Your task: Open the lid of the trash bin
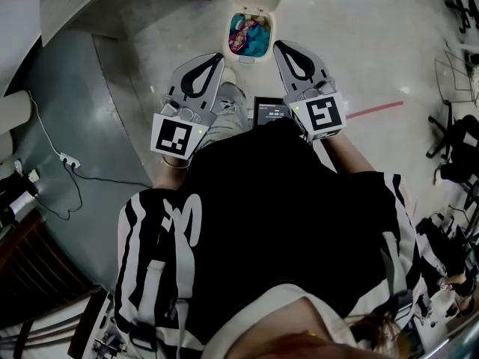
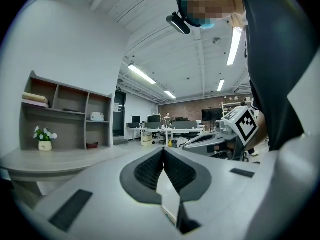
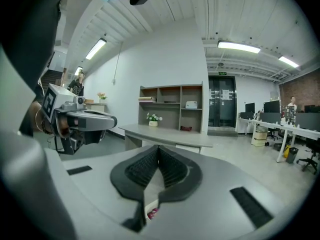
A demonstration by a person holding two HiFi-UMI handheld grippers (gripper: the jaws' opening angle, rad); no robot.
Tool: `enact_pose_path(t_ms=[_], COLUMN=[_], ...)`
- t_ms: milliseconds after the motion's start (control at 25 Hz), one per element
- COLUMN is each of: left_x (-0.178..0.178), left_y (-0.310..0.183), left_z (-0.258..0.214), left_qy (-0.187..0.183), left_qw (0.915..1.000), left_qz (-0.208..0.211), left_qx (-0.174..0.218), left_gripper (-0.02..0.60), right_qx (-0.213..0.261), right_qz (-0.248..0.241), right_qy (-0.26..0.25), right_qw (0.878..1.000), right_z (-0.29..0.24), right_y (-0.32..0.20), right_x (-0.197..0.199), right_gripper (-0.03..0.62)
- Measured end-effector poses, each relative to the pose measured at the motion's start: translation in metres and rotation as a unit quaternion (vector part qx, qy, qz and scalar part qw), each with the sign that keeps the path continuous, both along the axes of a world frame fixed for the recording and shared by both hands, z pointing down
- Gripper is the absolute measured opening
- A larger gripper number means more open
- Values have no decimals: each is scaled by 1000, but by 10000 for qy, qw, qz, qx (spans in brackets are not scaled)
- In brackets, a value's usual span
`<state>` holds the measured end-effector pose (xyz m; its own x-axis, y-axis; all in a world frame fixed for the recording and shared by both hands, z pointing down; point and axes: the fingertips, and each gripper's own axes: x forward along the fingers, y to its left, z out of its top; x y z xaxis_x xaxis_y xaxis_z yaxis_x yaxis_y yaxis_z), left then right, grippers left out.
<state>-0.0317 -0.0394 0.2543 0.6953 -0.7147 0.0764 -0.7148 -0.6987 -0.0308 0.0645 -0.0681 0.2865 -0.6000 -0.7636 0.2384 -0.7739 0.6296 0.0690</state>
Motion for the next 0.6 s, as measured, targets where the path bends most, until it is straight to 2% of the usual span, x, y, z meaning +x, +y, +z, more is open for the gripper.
enact_pose_path(t_ms=[600], left_x=[13], left_y=[57], left_z=[-11], left_qy=[-23], left_qw=[9997], left_qz=[-198], left_qx=[153], left_gripper=[8], right_qx=[172], right_qz=[-199], right_qy=[-185], right_qw=[9995], right_z=[-26], right_y=[59], right_x=[12], right_gripper=[8])
